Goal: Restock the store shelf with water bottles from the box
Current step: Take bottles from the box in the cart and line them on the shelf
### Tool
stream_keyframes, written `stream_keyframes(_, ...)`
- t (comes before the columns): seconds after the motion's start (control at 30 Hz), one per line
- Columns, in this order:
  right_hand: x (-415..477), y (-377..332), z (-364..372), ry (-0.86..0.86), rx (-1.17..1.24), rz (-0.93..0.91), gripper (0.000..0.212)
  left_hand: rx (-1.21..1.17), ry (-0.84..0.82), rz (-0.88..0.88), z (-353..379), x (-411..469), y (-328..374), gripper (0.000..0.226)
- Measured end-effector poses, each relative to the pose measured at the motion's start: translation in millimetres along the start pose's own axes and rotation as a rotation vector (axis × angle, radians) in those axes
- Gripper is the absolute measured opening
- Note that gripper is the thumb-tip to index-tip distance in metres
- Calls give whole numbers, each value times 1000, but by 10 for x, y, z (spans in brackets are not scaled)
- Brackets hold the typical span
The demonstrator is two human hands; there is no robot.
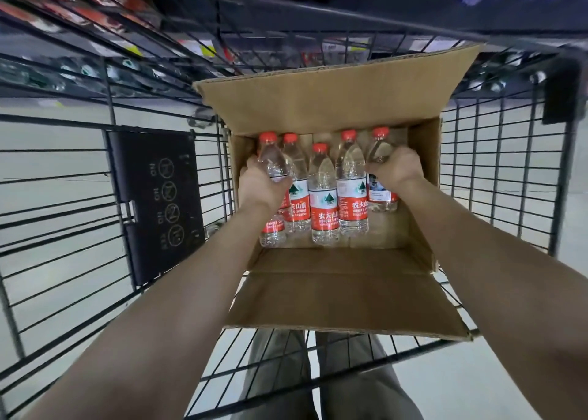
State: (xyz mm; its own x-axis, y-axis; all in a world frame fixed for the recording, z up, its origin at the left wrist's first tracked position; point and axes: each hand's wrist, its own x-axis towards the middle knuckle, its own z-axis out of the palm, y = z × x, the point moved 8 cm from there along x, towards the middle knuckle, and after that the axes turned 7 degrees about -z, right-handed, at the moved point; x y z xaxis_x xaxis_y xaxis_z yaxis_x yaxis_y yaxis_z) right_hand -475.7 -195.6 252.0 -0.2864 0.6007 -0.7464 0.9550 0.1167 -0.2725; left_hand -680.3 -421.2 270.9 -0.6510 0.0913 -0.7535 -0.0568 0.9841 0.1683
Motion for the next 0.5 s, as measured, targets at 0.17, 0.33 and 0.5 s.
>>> stream_keyframes(0.17,-179,-54,-27,112,139,-69,76,-86,4,68,0,-65,-37,74)
stream_keyframes(0.33,-394,-160,-101,82,189,-220,66,-212,-77,211,-87,-249,-10,78)
stream_keyframes(0.5,-814,-438,-296,119,295,-390,70,-349,-101,305,-322,-515,40,79)
